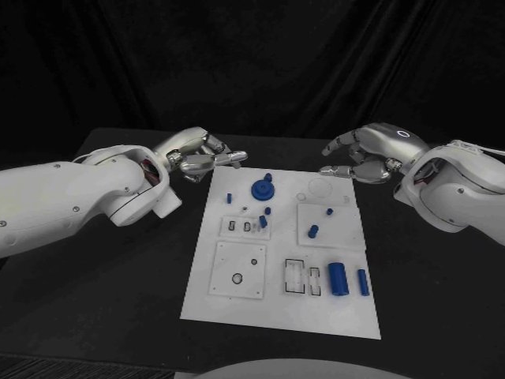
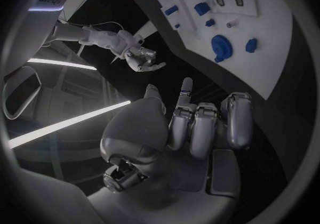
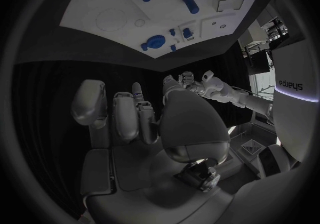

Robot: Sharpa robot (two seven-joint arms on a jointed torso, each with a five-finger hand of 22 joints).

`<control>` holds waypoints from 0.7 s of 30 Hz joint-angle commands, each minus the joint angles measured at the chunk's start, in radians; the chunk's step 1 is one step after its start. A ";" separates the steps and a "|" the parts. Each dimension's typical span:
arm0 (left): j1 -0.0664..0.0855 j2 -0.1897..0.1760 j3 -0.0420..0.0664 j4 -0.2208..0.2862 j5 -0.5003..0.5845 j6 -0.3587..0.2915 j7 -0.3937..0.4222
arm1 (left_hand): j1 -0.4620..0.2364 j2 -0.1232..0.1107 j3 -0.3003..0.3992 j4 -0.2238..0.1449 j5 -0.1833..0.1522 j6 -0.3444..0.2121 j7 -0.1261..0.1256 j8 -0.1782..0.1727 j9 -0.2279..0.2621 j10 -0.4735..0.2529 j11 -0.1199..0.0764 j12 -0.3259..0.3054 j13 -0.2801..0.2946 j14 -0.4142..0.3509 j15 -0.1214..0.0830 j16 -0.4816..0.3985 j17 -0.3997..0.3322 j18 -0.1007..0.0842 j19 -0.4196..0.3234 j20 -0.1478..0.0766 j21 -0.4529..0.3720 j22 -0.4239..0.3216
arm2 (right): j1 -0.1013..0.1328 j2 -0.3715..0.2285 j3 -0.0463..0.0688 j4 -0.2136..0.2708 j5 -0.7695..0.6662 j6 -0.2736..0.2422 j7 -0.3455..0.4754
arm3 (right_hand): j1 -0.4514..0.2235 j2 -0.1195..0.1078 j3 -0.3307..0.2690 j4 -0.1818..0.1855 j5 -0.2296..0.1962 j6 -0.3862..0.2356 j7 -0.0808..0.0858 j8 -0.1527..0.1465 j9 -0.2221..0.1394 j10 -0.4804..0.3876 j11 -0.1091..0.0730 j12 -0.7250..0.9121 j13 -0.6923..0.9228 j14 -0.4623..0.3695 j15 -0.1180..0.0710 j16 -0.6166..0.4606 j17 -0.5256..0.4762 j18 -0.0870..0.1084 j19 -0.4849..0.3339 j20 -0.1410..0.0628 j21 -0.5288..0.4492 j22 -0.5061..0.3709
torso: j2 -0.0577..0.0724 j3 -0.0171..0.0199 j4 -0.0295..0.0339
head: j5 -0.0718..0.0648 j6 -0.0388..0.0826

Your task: Assemble the parts on the task board

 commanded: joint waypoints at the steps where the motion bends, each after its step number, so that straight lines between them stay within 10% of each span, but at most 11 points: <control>1: 0.008 0.017 0.000 0.003 -0.101 0.212 -0.332 | -0.026 0.009 -0.008 -0.002 0.012 0.026 -0.011 0.029 0.030 0.105 -0.015 0.002 0.263 0.104 -0.013 0.003 0.263 -0.025 0.053 -0.001 0.023 0.113 | -0.008 0.002 0.001 -0.008 0.003 0.070 -0.036 | 0.006 0.006 0.003 -0.003 0.007 0.009 0.003 0.005 -0.002 0.002 -0.001 -0.004 0.115 0.028 -0.002 -0.005 -0.001 0.014 -0.008 0.001 -0.005 0.142 | -0.009 0.0128 -0.0068 | 0.008 -0.011; 8: 0.028 0.080 0.000 -0.006 -0.119 0.443 -0.564 | -0.040 0.017 -0.002 -0.005 0.077 0.056 -0.035 0.084 0.114 0.105 -0.038 0.002 0.263 0.104 -0.034 0.003 0.263 -0.028 0.072 -0.018 0.028 0.131 | -0.016 0.000 0.001 -0.015 -0.018 0.067 -0.041 | 0.038 0.014 0.002 -0.005 0.062 0.027 0.002 0.008 -0.012 0.001 -0.002 -0.006 0.112 0.029 -0.002 -0.004 -0.002 0.014 -0.006 0.000 -0.006 0.142 | -0.022 0.0430 -0.0191 | -0.008 -0.052; 13: 0.035 0.135 0.000 -0.028 -0.122 0.485 -0.622 | -0.026 0.016 0.016 -0.016 0.148 0.055 -0.048 0.107 0.175 0.105 -0.051 0.002 0.263 0.104 -0.048 0.003 0.263 -0.029 0.077 -0.033 0.027 0.135 | -0.022 -0.005 0.001 -0.014 -0.045 0.054 -0.036 | 0.039 0.014 0.002 -0.004 0.063 0.028 0.002 0.008 -0.012 0.000 -0.002 -0.007 0.111 0.029 -0.002 -0.003 -0.001 0.013 -0.005 0.000 -0.003 0.143 | -0.027 0.0566 -0.0220 | -0.015 -0.065; 16: 0.036 0.163 0.000 -0.042 -0.122 0.487 -0.626 | -0.018 0.014 0.024 -0.020 0.174 0.049 -0.049 0.108 0.194 0.105 -0.053 0.002 0.263 0.104 -0.051 0.003 0.263 -0.028 0.073 -0.036 0.024 0.131 | -0.023 -0.009 0.001 -0.010 -0.051 0.037 -0.027 | 0.039 0.014 0.002 -0.004 0.063 0.028 0.002 0.008 -0.012 -0.001 -0.002 -0.007 0.111 0.029 -0.002 -0.003 0.000 0.013 -0.005 0.000 -0.002 0.143 | -0.029 0.0738 -0.0291 | -0.013 -0.072; 21: 0.037 0.200 0.000 -0.057 -0.123 0.478 -0.622 | -0.006 0.010 0.035 -0.025 0.214 0.043 -0.052 0.110 0.219 0.105 -0.056 0.002 0.263 0.104 -0.054 0.003 0.263 -0.028 0.073 -0.040 0.021 0.131 | -0.025 -0.022 0.001 0.004 -0.056 0.012 -0.017 | 0.040 0.014 0.001 -0.004 0.064 0.028 0.002 0.008 -0.013 -0.001 -0.002 -0.008 0.110 0.030 -0.002 -0.001 0.001 0.013 -0.004 0.000 0.001 0.144 | -0.029 0.0816 -0.0326 | -0.008 -0.078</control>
